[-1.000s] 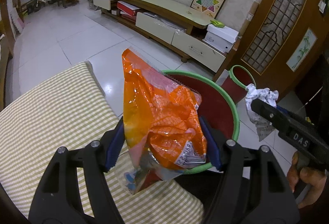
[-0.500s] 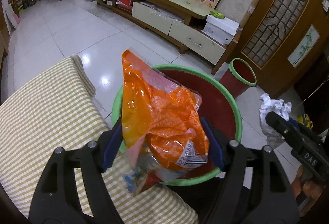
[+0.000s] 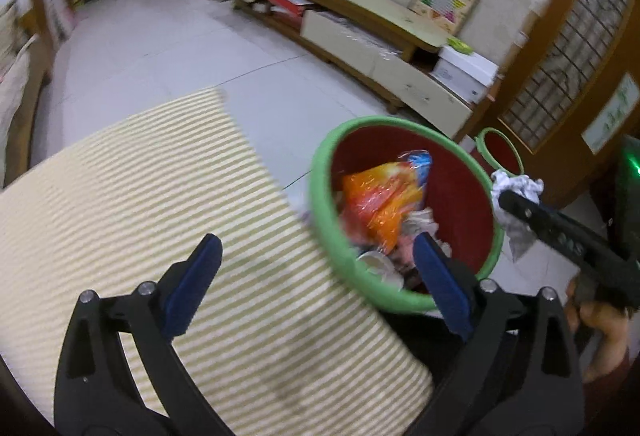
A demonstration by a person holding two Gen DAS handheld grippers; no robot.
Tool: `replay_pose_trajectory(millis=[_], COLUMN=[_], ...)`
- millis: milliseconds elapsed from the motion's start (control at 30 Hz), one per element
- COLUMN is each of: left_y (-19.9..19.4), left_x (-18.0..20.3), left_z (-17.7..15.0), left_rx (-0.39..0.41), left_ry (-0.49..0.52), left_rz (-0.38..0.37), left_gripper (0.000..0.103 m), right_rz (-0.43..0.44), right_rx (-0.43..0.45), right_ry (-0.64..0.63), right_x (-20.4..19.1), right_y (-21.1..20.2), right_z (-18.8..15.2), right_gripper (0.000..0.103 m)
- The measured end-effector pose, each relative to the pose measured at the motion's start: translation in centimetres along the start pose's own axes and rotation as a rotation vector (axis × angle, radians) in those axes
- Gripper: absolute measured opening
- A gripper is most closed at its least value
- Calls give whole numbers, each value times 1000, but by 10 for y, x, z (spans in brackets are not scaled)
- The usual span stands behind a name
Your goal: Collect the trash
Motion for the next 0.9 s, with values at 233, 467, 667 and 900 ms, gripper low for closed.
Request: replay_pose_trajectory(millis=[233,467,667,900], left_y=[-55,-104,-128,-160], left_x=[-54,-90,-106,-117], left_z=[-4,2,4,4], left_rx=[38,121,171,262], left_ry=[-86,-129,-159,-160], left_rz=[119,192,218,269], left_gripper=[97,97,97,98], right_rz=[28,28,-4,-81], right_rx=[-44,-75,-59,51], right_ry=[-53,-90,-156,-186], right_x=[-35,-63,-78,-89], right_y=[25,41,52,33], right_z=[0,-10,-17,0], right_gripper=[53,53,61,85])
Point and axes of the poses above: each gripper's, at about its wrist camera, not at the fingertips, and y roughly the way its jaws point, x to its right, z to its top, the point moved 3 cm from there along y, roughly the way its jaws point, and after that the axes turned 12 degrees about x, right-handed, at the moved point
